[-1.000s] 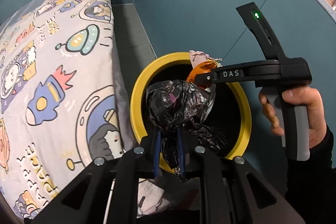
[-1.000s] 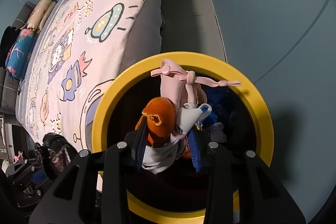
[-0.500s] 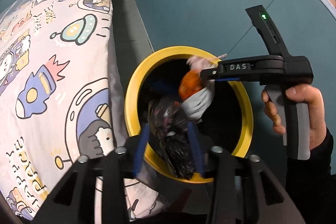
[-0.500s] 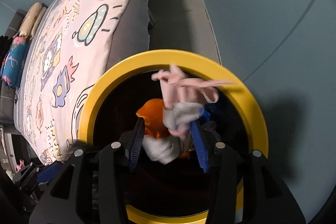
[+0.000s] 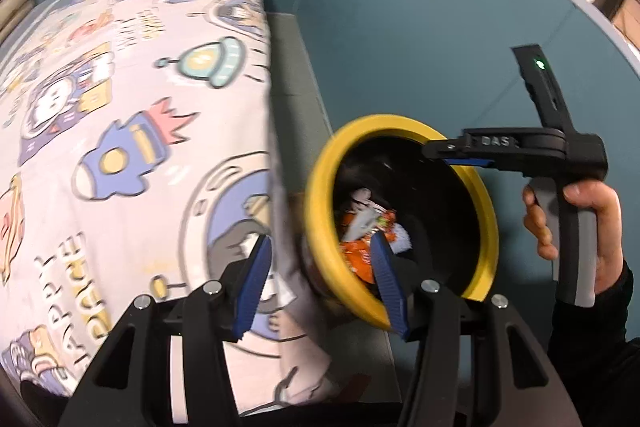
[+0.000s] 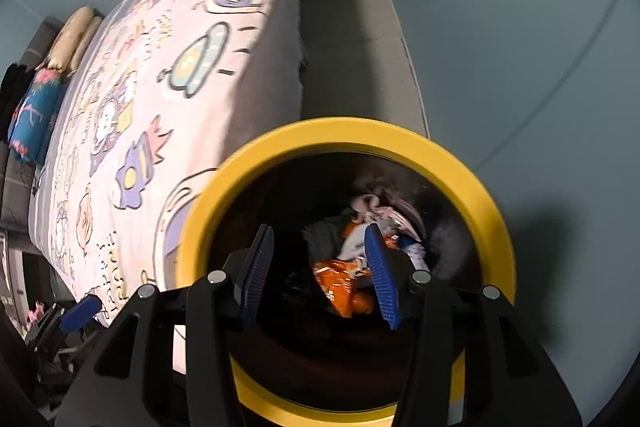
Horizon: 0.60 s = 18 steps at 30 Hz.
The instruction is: Collect trash
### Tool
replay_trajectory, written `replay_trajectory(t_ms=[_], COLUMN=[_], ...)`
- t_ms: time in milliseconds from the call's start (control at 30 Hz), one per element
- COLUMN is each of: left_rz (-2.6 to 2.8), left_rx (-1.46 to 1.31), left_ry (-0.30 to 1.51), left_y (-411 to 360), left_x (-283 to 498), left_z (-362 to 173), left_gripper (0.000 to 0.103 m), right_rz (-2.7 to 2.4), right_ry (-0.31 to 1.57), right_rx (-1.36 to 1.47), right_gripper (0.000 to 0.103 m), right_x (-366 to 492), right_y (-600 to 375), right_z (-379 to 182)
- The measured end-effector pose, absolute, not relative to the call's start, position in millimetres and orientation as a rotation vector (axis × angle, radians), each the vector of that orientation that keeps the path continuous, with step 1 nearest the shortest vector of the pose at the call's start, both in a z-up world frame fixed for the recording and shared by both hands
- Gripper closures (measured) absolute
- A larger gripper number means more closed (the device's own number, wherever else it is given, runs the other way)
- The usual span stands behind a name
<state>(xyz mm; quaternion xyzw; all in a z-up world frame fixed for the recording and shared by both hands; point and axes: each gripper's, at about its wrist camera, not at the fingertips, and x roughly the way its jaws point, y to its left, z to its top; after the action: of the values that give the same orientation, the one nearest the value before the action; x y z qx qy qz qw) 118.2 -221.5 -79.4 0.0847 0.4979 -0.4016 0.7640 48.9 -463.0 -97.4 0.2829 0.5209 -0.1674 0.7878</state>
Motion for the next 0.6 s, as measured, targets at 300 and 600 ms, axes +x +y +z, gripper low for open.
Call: replay_trajectory(t_ms=[300, 600], left_rz=[-0.65, -0.369], left_rx=[0.062, -0.002], left_ry=[1.036, 0.922], left_y=[-126, -27], left_x=[144, 153], left_z=[-75, -76], left_gripper=[0.049, 0.027], right_rz=[-0.174, -0.003], right_ry=[1.102, 1.087], right_rx=[0.46, 0.365], right_gripper=[0.054, 0.035], right_x=[101, 144], right_y=[-379, -282], right_z=[-76, -78])
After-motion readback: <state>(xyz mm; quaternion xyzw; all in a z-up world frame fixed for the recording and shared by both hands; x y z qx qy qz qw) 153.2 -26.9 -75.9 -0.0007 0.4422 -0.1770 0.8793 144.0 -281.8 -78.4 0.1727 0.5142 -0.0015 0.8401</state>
